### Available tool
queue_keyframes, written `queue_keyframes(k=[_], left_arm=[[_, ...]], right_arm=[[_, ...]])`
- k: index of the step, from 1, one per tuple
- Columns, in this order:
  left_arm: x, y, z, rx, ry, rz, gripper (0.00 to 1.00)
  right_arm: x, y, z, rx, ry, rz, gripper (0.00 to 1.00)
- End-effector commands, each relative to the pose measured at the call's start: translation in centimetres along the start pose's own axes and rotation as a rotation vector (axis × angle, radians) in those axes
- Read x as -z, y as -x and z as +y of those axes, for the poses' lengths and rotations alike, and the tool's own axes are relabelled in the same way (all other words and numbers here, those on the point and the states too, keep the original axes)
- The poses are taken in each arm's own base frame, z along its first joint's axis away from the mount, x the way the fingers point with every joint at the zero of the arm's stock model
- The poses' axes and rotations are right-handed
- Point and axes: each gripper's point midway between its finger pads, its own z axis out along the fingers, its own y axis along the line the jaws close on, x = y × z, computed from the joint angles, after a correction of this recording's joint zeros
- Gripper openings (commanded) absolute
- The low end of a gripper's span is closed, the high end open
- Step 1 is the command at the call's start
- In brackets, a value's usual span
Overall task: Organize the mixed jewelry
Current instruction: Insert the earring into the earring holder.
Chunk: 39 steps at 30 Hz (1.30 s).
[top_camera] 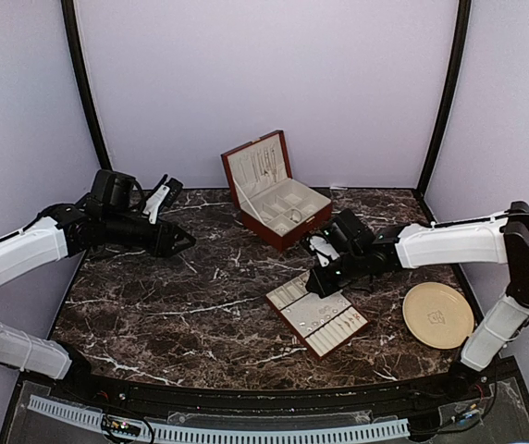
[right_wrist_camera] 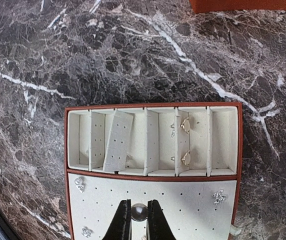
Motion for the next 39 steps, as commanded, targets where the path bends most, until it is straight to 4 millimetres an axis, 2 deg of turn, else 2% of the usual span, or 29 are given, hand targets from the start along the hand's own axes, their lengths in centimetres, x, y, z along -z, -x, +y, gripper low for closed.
queue_keyframes(k=[1, 5, 9, 19, 31, 39], left_arm=[[0.7, 0.6, 0.1, -0.007, 0.018, -0.043, 0.45], [0.7, 0.5, 0.1, -0.005, 0.017, -0.042, 0.45], [0.7, 0.5, 0.2, -0.005, 0.020, -0.041, 0.45], [0.7, 0.5, 0.2, -0.004, 0.021, -0.041, 0.45], [0.6, 0.5, 0.2, -0.004, 0.018, -0.041, 0.45], [0.6, 0.5, 0.1, -0.005, 0.016, -0.040, 0.45]], right_arm=[[0.8, 3.3, 0.5, -0.039, 0.040, -0.205, 0.07], [0.5, 3.2, 0.5, -0.036, 0.050, -0.239, 0.07], [0.0, 3.1, -0.5, -0.048, 0.013, -0.279, 0.07], [-1.1, 1.6, -1.9, -0.053, -0.040, -0.276, 0.07], [-1.8, -0.2, -2.1, -0.062, -0.028, -0.243, 0.07], [-2.3, -0.1, -2.0, -0.062, -0.021, -0.247, 0.06]])
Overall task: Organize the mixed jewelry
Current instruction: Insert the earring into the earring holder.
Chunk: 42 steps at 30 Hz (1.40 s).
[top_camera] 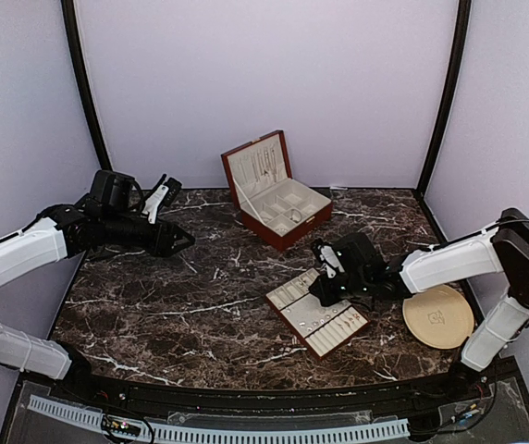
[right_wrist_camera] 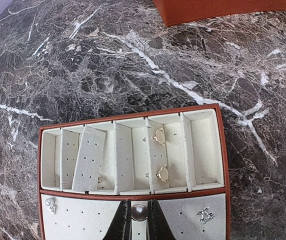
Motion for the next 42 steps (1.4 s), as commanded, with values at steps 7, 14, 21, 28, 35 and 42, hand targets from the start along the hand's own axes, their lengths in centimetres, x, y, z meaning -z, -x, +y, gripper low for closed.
queue_keyframes(k=[7, 14, 21, 28, 35, 42], left_arm=[[0.5, 0.5, -0.1, -0.008, -0.004, -0.032, 0.45], [0.5, 0.5, -0.2, -0.008, -0.008, -0.031, 0.45], [0.6, 0.5, -0.2, -0.008, -0.006, -0.034, 0.45], [0.5, 0.5, -0.2, -0.008, -0.005, -0.033, 0.45], [0.6, 0.5, -0.2, -0.008, -0.005, -0.034, 0.45], [0.6, 0.6, -0.2, -0.009, -0.004, -0.037, 0.45]], right_arm=[[-0.5, -0.1, 0.1, -0.013, 0.015, -0.016, 0.07], [-0.7, -0.7, -0.2, -0.013, 0.005, -0.005, 0.07], [-0.9, -1.2, -0.3, -0.016, 0.004, 0.005, 0.06], [-0.9, -1.8, -0.3, -0.017, 0.007, 0.002, 0.06], [-0.7, -3.0, -0.5, 0.012, -0.001, 0.015, 0.07], [-0.1, -4.5, -0.8, 0.050, -0.013, 0.020, 0.07]])
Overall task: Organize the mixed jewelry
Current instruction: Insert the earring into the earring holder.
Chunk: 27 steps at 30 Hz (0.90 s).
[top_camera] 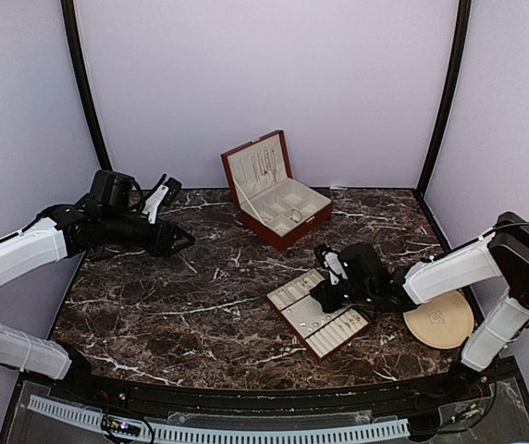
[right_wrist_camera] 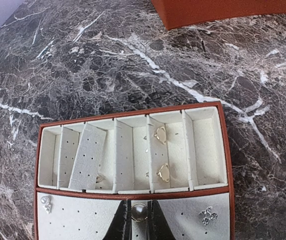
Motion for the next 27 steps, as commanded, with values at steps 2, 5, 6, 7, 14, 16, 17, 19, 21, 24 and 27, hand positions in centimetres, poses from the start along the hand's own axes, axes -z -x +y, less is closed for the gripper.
queue_keyframes(k=[2, 5, 6, 7, 14, 16, 17, 19, 21, 24, 27], left_arm=[[0.7, 0.6, -0.2, -0.009, -0.004, -0.037, 0.45], [0.6, 0.6, -0.2, -0.010, -0.005, -0.038, 0.45], [0.7, 0.6, -0.2, -0.010, -0.005, -0.039, 0.45], [0.6, 0.6, -0.2, -0.009, -0.006, -0.038, 0.45], [0.7, 0.7, -0.2, -0.011, -0.003, -0.041, 0.45], [0.8, 0.7, -0.2, -0.011, -0.002, -0.043, 0.45], [0.7, 0.7, -0.2, -0.012, -0.003, -0.041, 0.45], [0.8, 0.7, -0.2, -0.011, -0.002, -0.042, 0.45], [0.8, 0.7, -0.3, -0.012, -0.003, -0.043, 0.45], [0.8, 0.7, -0.2, -0.012, -0.002, -0.044, 0.45], [0.9, 0.8, -0.2, -0.011, -0.001, -0.046, 0.45]], right_arm=[[0.4, -3.9, -0.8, 0.056, -0.035, 0.091, 0.07], [0.2, -4.6, -0.7, 0.074, -0.039, 0.107, 0.07], [0.2, -4.8, -0.6, 0.080, -0.041, 0.111, 0.07], [0.1, -5.0, -0.6, 0.085, -0.043, 0.117, 0.07], [0.4, -6.3, -0.7, 0.118, -0.063, 0.141, 0.07], [0.6, -6.8, -0.9, 0.125, -0.069, 0.150, 0.07], [0.6, -7.1, -1.0, 0.129, -0.071, 0.156, 0.07], [0.6, -7.6, -1.1, 0.141, -0.075, 0.170, 0.07], [0.7, -8.0, -1.2, 0.151, -0.081, 0.183, 0.07], [0.9, -8.0, -1.3, 0.154, -0.084, 0.185, 0.07], [1.2, -7.6, -1.0, 0.155, -0.075, 0.177, 0.09]])
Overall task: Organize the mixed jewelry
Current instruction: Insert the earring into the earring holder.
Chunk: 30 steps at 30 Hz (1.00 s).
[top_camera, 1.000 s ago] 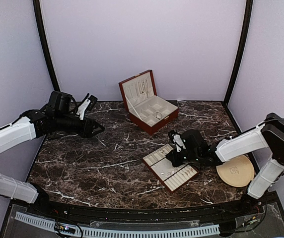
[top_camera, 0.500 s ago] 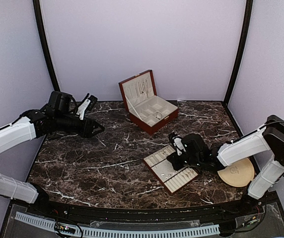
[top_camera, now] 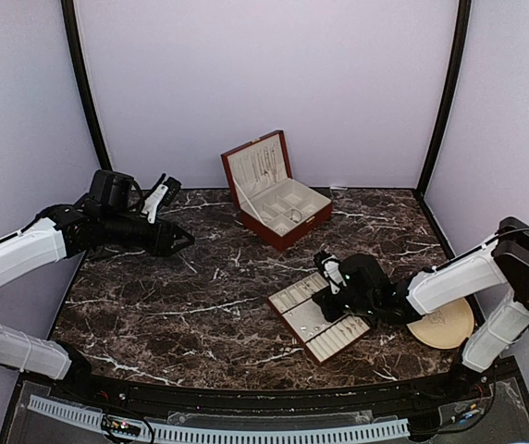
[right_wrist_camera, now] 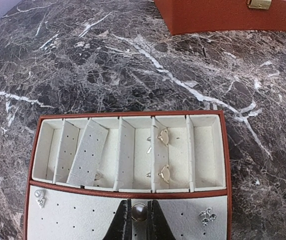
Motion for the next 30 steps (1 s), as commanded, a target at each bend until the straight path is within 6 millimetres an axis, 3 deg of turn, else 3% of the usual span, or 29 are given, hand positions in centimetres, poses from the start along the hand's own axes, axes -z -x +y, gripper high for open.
queue_keyframes(k=[1, 8, 19, 22, 30], left_arm=[[0.7, 0.6, -0.2, -0.008, -0.001, -0.039, 0.45], [0.8, 0.7, -0.2, -0.011, -0.002, -0.044, 0.45], [1.1, 0.9, -0.3, -0.015, 0.001, -0.056, 0.45], [1.2, 0.9, -0.2, -0.015, 0.006, -0.058, 0.46], [1.1, 0.9, -0.1, -0.015, 0.016, -0.056, 0.46]], right_arm=[[0.9, -6.5, -0.6, 0.051, -0.016, 0.228, 0.10], [2.0, -4.6, -0.1, 0.056, 0.000, 0.198, 0.22], [2.9, 1.5, 1.4, -0.011, 0.056, 0.111, 0.42], [2.6, 2.7, 1.4, -0.052, 0.065, 0.102, 0.40], [1.5, 2.4, 0.5, -0.137, 0.038, 0.173, 0.23]])
